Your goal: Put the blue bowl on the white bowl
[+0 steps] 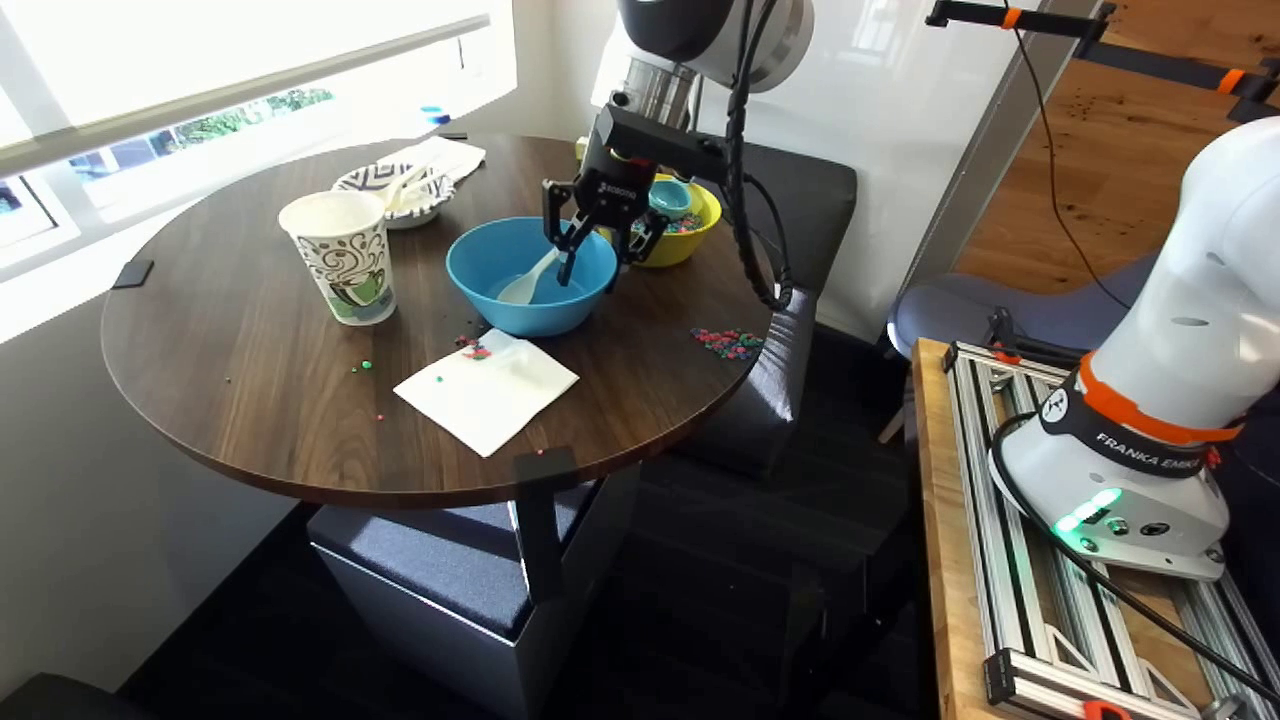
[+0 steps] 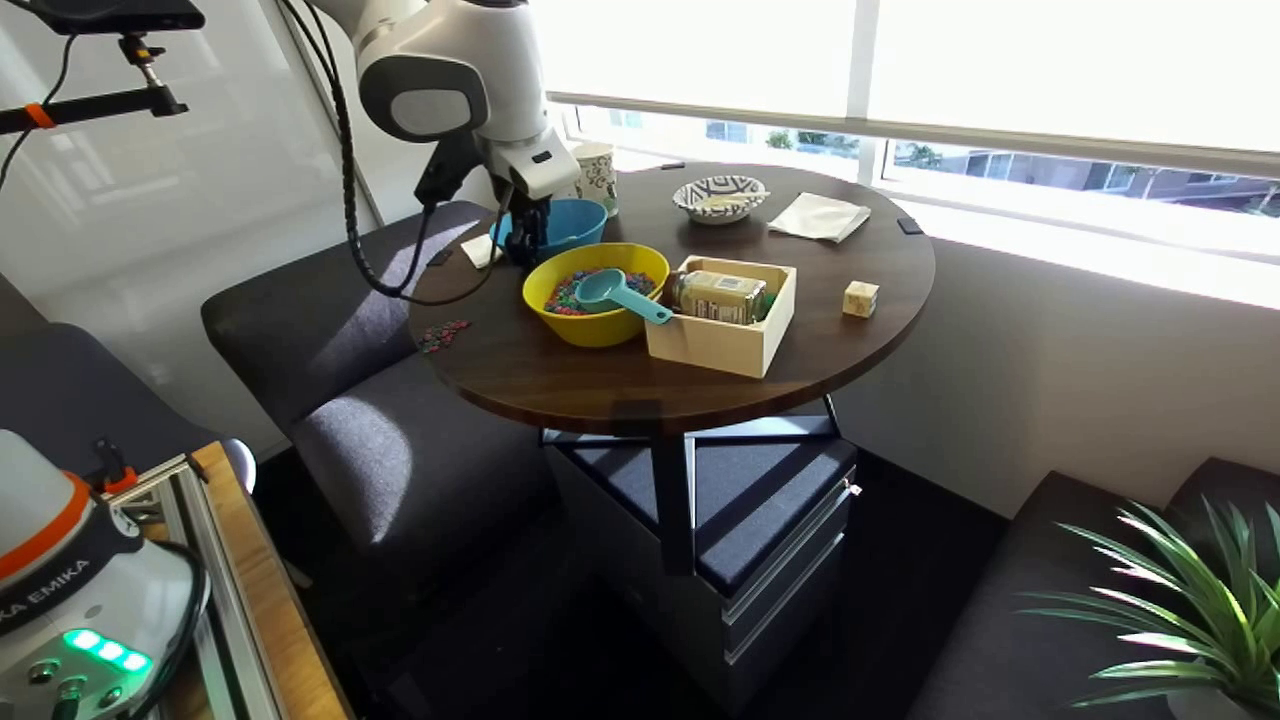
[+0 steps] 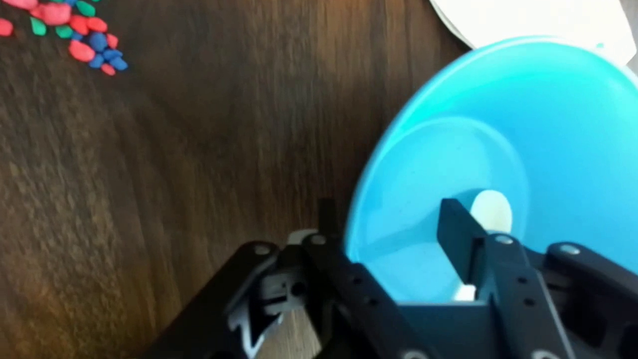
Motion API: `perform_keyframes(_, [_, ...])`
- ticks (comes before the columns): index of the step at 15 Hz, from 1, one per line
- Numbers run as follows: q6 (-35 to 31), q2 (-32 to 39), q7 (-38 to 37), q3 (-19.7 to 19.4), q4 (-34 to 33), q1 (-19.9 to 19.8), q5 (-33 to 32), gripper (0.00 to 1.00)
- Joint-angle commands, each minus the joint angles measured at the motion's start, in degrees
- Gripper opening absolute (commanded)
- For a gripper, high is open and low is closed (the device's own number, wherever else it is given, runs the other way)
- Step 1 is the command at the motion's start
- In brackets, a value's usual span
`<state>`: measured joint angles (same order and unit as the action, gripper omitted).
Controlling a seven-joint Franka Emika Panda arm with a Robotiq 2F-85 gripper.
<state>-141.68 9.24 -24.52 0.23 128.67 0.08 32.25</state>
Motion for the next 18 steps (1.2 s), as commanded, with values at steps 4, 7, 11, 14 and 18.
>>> perform_keyframes(4, [-1.6,-1.3,-2.3,-0.8,1.1,0.1,-2.3,0.02])
perform_keyframes(7, [-0.2,-2.0,-2.2,-1.1,0.7,-0.3,-2.7,0.0])
perform_keyframes(11, [4.0,-4.0,2.5,-0.8,0.2,-1.9,1.8,0.01])
perform_keyframes(14, [5.6,-6.5,7.4,-1.0,0.1,-3.1,9.1,0.01])
perform_keyframes(18, [5.4,-6.6,8.4,-1.8,-0.9,-3.0,10.0,0.05])
